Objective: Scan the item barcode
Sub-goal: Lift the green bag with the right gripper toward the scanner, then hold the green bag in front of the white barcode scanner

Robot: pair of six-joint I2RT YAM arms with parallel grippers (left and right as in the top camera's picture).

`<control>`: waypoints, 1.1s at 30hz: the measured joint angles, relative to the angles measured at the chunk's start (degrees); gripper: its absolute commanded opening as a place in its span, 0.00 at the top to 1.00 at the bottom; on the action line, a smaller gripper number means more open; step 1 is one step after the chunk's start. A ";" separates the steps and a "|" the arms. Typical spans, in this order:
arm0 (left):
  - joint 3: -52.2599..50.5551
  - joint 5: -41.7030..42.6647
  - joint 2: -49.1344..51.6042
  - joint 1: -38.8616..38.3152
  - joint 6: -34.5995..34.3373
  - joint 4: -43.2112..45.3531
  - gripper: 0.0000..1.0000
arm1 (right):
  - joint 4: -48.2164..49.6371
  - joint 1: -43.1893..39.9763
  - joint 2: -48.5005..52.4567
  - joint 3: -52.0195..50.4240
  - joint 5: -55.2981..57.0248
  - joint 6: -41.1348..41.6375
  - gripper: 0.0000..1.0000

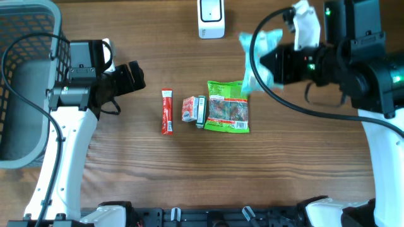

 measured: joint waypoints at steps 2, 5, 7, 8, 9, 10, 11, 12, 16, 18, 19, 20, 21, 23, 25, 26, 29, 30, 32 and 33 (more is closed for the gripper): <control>0.00 0.00 0.00 0.00 0.00 0.00 0.00 | 5.55 0.04 0.46 -0.09 4.07 -0.24 0.96; 0.00 0.00 0.00 0.00 0.02 0.00 0.00 | 7.61 0.22 1.75 0.37 9.40 -0.98 0.96; 0.00 0.02 0.00 0.00 0.02 -0.02 0.00 | 7.54 0.46 4.11 3.37 10.88 -1.57 0.96; 0.00 0.02 0.00 0.00 0.00 0.00 0.00 | 7.30 0.57 5.57 5.35 11.52 -1.97 0.96; 0.00 0.02 0.00 0.00 0.00 -0.02 0.00 | 7.04 0.68 7.63 8.09 12.41 -2.34 0.96; 0.00 0.00 0.00 0.00 0.00 0.00 0.00 | 6.29 0.81 10.05 11.56 13.57 -2.82 0.96; 0.00 0.02 0.00 0.00 0.00 -0.02 0.00 | 6.05 1.01 11.87 13.94 14.40 -3.21 0.96; 0.00 0.00 0.00 0.00 0.00 0.00 0.00 | 6.05 1.25 14.19 17.00 15.67 -3.82 0.96; 0.00 0.00 0.00 0.00 0.00 0.00 0.00 | 12.81 3.54 21.31 24.20 22.01 -6.95 0.96; 0.00 0.02 0.00 0.00 0.00 -0.02 0.00 | 17.11 5.51 23.85 25.03 26.01 -9.11 0.96; 0.00 0.02 0.00 0.00 0.00 -0.02 0.00 | 19.43 6.78 25.33 25.18 28.50 -10.69 0.96; 0.00 0.00 0.00 0.00 0.00 -0.02 0.00 | 21.38 7.80 26.64 25.31 30.62 -12.28 0.96; 0.00 0.02 0.00 0.00 0.00 -0.02 0.00 | 23.65 9.22 28.59 25.51 33.42 -14.27 0.96; 0.00 0.02 0.00 0.00 0.00 -0.02 0.00 | 28.24 11.96 32.92 25.51 39.52 -18.58 0.96; 0.00 0.00 0.00 0.00 0.00 0.00 0.00 | 33.40 13.79 37.00 25.51 44.19 -22.25 0.96; 0.00 0.02 0.00 0.00 0.00 -0.02 0.00 | 37.11 14.71 39.82 25.51 46.90 -24.76 0.96; 0.00 0.00 0.00 0.00 0.00 0.00 0.00 | 44.98 16.04 46.47 25.51 50.86 -31.50 0.96; 0.00 0.00 0.02 0.00 0.00 -0.02 0.00 | 48.76 16.17 49.07 25.51 52.19 -34.27 0.96; 0.00 0.00 0.00 0.00 0.00 0.00 0.00 | 53.68 16.09 52.96 25.51 53.83 -38.53 0.96; 0.00 0.00 0.00 0.00 0.00 -0.04 0.00 | 55.89 16.00 54.62 25.49 54.40 -40.22 0.96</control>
